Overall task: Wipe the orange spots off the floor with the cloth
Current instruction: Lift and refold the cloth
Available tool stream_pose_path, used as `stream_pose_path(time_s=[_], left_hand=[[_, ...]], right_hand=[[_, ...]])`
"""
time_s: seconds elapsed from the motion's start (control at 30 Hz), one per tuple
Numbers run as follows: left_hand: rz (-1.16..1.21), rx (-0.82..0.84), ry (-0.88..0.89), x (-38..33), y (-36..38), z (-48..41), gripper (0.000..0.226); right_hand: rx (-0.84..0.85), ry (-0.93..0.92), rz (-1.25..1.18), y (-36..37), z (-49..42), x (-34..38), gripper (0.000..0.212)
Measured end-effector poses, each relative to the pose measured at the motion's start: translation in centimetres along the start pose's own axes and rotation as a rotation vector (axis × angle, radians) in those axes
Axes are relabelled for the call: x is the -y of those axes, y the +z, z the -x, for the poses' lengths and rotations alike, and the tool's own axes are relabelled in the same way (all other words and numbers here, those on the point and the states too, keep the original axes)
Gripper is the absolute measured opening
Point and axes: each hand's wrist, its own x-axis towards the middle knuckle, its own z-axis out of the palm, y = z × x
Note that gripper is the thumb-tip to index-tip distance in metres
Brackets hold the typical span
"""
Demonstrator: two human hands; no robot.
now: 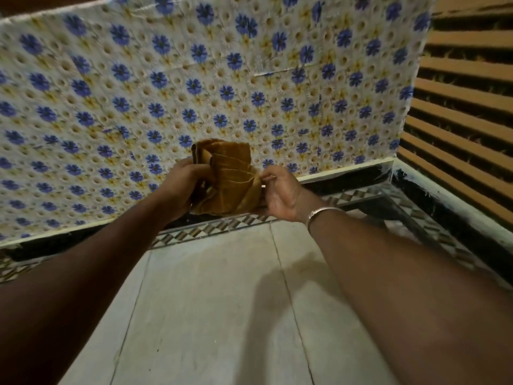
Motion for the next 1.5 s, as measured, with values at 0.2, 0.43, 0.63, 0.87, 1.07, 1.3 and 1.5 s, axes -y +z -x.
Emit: stream_pose_path(time_s=[0.2, 0.43, 0.63, 0.87, 1.07, 1.3, 1.5], left_hand=[[0.055, 0.087, -0.012, 0.4, 1.0, 0.8, 0.029], [0.037, 0.258, 0.09, -0.7, 1.5, 0.6, 0.03], [-0.088, 0.345, 0.162, -2.5, 5.6, 0.1, 0.043], [-0.14, 0.238, 0.294, -4.7, 7.8, 0.0, 0.022], [-0.215, 0.172, 0.421, -7.4, 8.2, 0.4, 0.016], [-0.213, 0.148, 0.313, -6.9, 6.2, -0.7, 0.03], [-0.212, 0.081, 0.255, -5.6, 8.0, -0.9, 0.026]], right_hand=[[0.01, -0.097, 0.052, 0.8, 1.3, 0.4, 0.046], [-0.148, -0.262, 0.342, -0.5, 4.6, 2.8, 0.033], [-0.228, -0.465, 0.578, -1.0, 7.6, 6.1, 0.024], [-0.24, -0.473, 0.512, -2.8, 9.4, 6.1, 0.044], [-0.191, -0.28, 0.529, -4.1, 8.3, 4.0, 0.036], [-0.358, -0.444, 0.721, -3.2, 8.0, 3.4, 0.043], [-0.418, -0.655, 0.782, 0.3, 7.6, 3.3, 0.039]])
